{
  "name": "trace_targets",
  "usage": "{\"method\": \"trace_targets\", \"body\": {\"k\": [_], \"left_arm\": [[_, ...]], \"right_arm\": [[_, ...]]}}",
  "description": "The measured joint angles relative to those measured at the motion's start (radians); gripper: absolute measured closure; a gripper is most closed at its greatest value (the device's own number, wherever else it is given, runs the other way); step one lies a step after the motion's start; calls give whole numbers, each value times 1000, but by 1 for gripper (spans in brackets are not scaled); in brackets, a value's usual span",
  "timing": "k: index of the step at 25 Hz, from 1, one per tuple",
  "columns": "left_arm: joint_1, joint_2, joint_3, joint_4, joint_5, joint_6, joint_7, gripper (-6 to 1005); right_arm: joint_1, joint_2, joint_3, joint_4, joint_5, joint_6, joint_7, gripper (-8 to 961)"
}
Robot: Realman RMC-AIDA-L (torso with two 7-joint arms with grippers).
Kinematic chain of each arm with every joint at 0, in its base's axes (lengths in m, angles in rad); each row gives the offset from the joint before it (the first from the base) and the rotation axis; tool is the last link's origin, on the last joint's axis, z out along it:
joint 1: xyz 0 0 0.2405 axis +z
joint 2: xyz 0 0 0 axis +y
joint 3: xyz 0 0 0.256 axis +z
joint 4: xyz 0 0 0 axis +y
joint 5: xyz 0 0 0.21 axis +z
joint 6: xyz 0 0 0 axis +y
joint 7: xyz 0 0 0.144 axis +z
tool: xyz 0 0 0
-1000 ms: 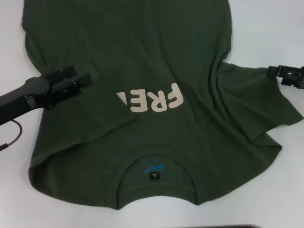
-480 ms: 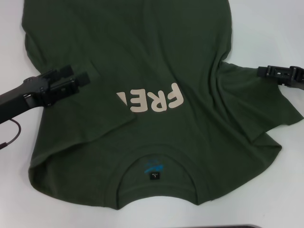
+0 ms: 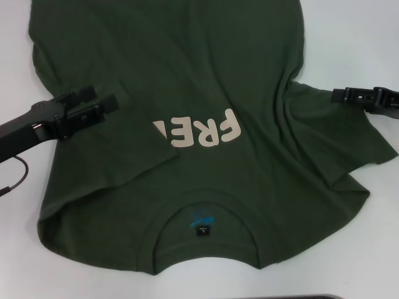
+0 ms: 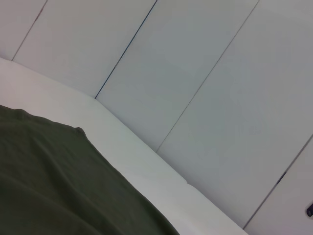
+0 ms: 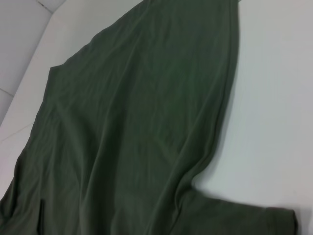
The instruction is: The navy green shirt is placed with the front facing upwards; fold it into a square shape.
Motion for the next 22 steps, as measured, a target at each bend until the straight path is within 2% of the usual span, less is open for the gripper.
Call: {"method": "trace_targets", "body": {"k": [1,7,17,22], "left_arm": [[0,0,-1,0,0,0,0,105],[0,1,-1,0,0,-6,0,105],[0,-2,1,-2,0,-24,-1,105],[0,-4,1,-2,0,-28,-1,105]], "right_arm": [[0,0,-3,1,0,0,1,74],[-6,-3,-6,2,5,-1,1,265],[-10,-3,2,-7,8,-1,-1,747],[-10,-4,2,-9,8,-1,-2,858]]}}
